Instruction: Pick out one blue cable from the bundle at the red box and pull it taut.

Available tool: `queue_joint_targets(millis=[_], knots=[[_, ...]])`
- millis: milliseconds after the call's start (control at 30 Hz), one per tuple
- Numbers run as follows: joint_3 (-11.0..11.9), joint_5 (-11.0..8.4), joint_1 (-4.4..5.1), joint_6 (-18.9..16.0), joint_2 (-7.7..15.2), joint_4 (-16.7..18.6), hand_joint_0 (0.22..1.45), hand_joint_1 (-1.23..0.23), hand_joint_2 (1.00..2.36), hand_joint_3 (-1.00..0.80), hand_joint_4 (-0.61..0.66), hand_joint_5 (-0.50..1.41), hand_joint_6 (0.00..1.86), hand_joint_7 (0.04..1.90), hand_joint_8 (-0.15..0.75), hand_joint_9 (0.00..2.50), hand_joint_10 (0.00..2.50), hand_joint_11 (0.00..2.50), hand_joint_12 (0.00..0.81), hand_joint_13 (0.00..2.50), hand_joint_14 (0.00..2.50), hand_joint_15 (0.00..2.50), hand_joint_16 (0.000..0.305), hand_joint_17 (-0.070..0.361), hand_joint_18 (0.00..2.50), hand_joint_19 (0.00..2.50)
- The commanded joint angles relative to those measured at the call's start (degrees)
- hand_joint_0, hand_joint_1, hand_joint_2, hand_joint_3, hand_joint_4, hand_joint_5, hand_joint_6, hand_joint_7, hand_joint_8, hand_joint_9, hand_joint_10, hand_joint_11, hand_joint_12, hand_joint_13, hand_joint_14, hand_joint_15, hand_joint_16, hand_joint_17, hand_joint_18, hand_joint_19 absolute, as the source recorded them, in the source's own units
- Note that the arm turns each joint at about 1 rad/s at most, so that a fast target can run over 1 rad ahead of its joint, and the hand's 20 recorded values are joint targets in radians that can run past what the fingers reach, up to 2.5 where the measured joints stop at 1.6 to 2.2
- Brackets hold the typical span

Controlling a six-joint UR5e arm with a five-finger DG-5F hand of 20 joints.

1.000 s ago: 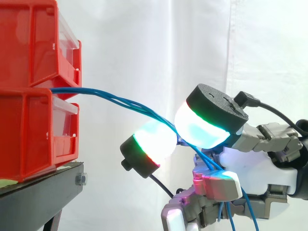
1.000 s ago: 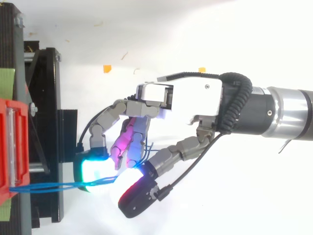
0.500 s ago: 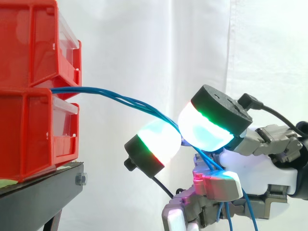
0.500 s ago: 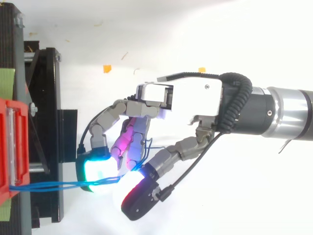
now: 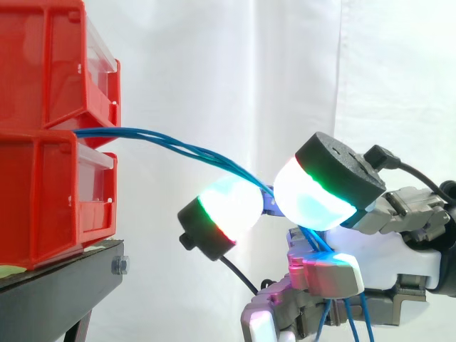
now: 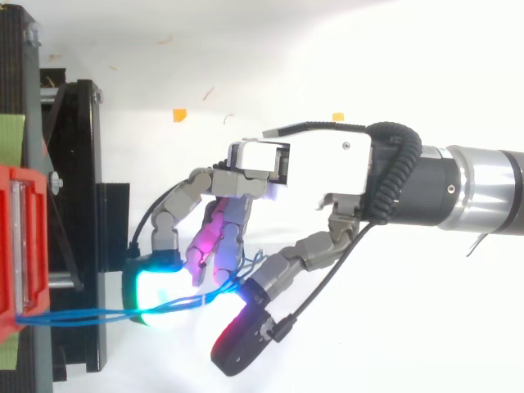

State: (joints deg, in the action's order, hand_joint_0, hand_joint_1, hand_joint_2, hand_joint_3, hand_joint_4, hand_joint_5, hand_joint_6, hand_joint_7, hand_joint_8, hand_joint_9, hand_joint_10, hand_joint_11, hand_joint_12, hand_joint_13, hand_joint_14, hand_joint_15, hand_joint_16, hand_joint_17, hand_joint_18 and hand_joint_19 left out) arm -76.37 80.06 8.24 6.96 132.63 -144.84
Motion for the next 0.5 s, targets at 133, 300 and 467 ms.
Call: queue_joint_targets(millis=[133,300,467], knots=[[-0.01,0.10,-0.15,-0.02,-0.09,0.00,0.48,-0.77,1.00,-0.50,-0.02,-0.05,0.84,0.82,0.295,1.46,0.03,0.74,0.334,1.04,0.02,0.38,0.047,0.107,0.90,0.61],[-0.01,0.19,-0.24,-0.20,0.00,-0.09,0.51,-0.70,1.00,-0.50,-0.02,-0.04,0.78,0.88,0.287,1.44,0.03,0.73,0.324,1.02,0.02,0.38,0.046,0.103,0.88,0.62],[-0.01,0.19,-0.24,-0.20,0.00,-0.09,0.59,-0.69,1.00,-0.47,-0.08,-0.05,0.78,0.90,0.274,1.43,0.03,0.76,0.308,1.00,0.02,0.40,0.042,0.095,0.84,0.66]])
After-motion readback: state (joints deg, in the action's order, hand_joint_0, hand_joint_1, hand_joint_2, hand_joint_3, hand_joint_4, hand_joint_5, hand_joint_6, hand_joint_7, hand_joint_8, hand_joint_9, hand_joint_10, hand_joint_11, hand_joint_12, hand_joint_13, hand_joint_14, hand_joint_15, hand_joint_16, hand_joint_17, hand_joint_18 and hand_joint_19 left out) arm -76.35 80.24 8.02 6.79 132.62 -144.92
